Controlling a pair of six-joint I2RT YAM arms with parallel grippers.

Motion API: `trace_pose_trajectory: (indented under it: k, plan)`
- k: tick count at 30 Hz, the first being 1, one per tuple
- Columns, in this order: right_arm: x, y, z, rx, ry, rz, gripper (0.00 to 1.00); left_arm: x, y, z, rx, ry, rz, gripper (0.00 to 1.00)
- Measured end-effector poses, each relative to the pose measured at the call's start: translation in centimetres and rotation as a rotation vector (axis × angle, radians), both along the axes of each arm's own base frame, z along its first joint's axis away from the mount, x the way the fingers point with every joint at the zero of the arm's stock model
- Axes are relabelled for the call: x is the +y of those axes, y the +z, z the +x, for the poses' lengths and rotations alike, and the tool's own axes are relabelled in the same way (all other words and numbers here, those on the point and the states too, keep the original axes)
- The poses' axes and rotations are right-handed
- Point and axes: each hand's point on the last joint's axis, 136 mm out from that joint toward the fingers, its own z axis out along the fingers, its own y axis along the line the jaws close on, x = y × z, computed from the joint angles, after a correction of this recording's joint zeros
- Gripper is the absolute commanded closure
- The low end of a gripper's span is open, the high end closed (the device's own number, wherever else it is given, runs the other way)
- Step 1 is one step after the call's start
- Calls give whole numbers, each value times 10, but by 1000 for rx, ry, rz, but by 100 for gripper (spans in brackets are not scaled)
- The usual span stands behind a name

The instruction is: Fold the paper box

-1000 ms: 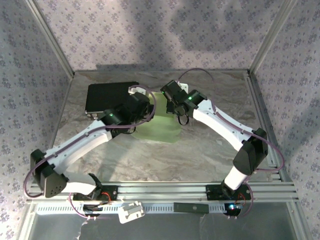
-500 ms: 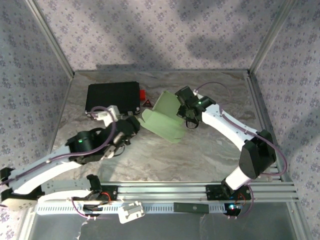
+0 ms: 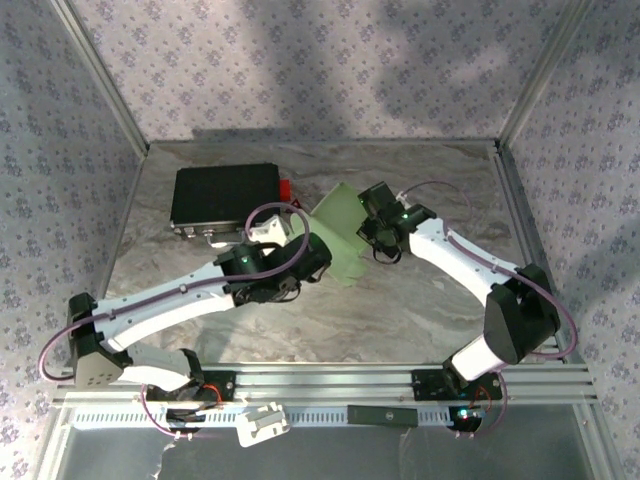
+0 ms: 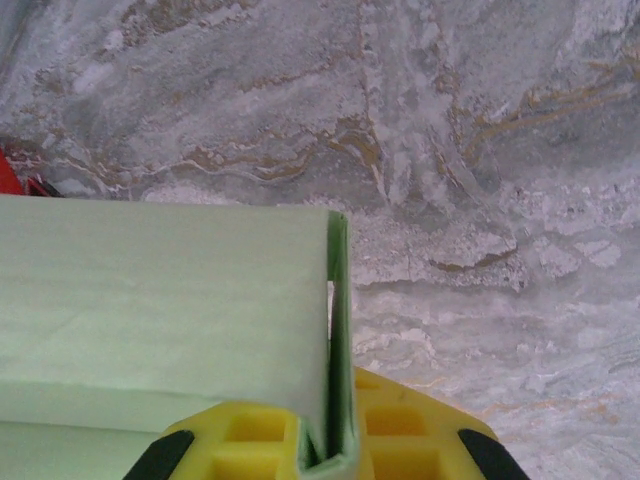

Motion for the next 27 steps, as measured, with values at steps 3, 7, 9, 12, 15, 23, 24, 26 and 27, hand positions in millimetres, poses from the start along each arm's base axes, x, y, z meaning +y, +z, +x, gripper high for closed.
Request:
trace_pose_trajectory:
  k: [3, 7, 9, 12, 15, 23, 24, 26, 27]
  plan:
    - [-4, -7, -3, 15, -17, 6, 100, -1, -9, 7, 21, 21, 10, 76]
    - [-6, -13, -5, 27, -28, 8, 100, 2, -17, 13, 38, 36, 29, 82]
    - [-5, -13, -4, 24, -30, 16, 100, 3, -18, 16, 40, 40, 34, 84]
    - [-4, -11, -3, 15, -36, 26, 100, 5, -19, 18, 43, 43, 43, 89]
    - [-3, -10, -2, 10, -42, 34, 100, 6, -21, 21, 47, 45, 50, 94]
    - [-5, -7, -8, -2, -64, 61, 72, 12, -23, 24, 48, 37, 101, 100]
    - [-6, -6, -9, -5, -68, 68, 65, 13, -21, 25, 40, 28, 118, 100]
    - [-7, -2, -12, -15, -67, 77, 51, 16, -16, 27, 25, 3, 154, 100]
    - [-7, 1, -14, -23, -64, 82, 47, 17, -11, 28, 12, -14, 176, 100]
